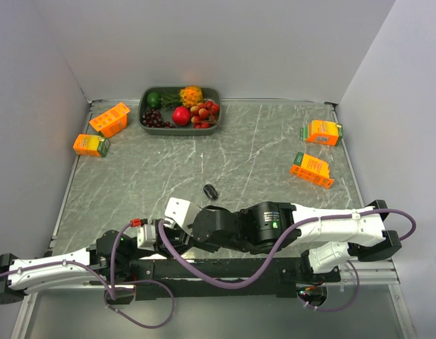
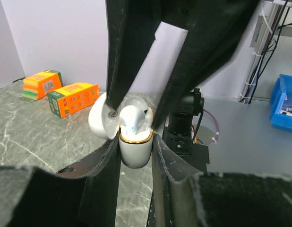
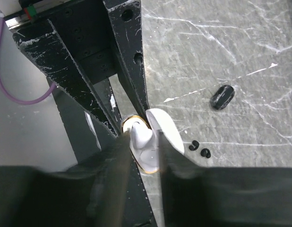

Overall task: Insert the wireless bluetooth earbuds into the charging case
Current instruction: Adjust the earbud with the charging case.

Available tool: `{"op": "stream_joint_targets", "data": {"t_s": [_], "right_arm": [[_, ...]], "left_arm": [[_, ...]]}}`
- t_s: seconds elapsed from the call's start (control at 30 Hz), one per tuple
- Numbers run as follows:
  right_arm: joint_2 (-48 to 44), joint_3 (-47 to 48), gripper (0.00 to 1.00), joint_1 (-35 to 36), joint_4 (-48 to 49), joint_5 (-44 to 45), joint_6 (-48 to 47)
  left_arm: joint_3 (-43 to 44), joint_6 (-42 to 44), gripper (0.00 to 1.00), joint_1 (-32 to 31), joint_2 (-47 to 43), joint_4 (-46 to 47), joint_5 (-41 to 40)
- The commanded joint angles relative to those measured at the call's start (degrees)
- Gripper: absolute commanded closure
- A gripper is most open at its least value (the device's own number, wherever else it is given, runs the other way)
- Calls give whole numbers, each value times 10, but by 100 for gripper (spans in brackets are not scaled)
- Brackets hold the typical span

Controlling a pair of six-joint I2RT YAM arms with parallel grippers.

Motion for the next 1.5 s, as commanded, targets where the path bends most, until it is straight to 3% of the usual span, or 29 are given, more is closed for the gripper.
{"op": "stream_joint_targets", "data": {"t_s": [0.0,0.27,0.53,0.9,1.1,1.27,1.47], "right_arm": [[-27,2,50,6,15,12,-10],[-85,2,44,3,50,27,14],[-104,-13,67,-14,21,85,41],[-120,-53,79,-13,31,26,45],[-108,-52,77,-13,24,-4,38],[-97,-44,63,-13,16,-12,33],[-90,-38,66,-12,9,-30,24]], "left_arm": [[25,-6,99,-1,-7,26,3],[26,-6,99,-1,-6,26,2],[29,-6,99,0,-6,27,3],[28,-4,99,-1,-9,27,-13],[29,0,99,-1,-9,27,-15],[29,1,99,-1,-12,29,-15],[28,4,99,-1,-18,33,-15]]}}
